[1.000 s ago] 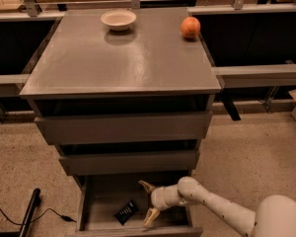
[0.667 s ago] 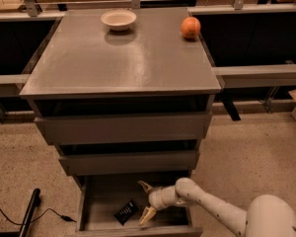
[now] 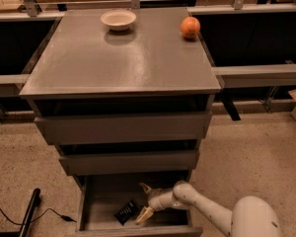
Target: Pick rxbar blueberry from bottom drawer and place on counter
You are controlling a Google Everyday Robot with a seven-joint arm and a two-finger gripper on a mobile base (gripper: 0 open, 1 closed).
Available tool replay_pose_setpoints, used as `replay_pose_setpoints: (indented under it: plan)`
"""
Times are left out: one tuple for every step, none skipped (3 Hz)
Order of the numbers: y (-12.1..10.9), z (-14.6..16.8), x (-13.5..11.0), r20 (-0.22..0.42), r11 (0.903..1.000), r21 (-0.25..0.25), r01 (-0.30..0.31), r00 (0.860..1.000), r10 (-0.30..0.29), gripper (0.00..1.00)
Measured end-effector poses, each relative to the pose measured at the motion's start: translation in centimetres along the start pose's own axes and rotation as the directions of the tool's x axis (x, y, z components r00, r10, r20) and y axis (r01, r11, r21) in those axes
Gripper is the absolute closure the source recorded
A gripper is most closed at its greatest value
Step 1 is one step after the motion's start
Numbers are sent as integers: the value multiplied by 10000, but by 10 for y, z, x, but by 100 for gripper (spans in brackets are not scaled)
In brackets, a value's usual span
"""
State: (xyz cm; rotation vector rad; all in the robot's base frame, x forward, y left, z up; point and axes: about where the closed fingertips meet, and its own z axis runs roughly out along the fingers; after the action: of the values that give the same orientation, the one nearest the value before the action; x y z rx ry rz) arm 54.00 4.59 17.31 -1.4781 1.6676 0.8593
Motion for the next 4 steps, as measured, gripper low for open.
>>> replay_pose_setpoints:
  plan:
    - [-4, 14, 17, -442, 10000, -53, 85, 9990, -87, 0]
    - [-9, 30, 26, -587, 9993, -289, 215, 9980, -232, 0]
    - [-11, 45, 30, -428, 9987, -399, 328, 9985, -345, 0]
    - [-11, 61, 33, -266, 9978, -549, 361, 9989, -376, 18]
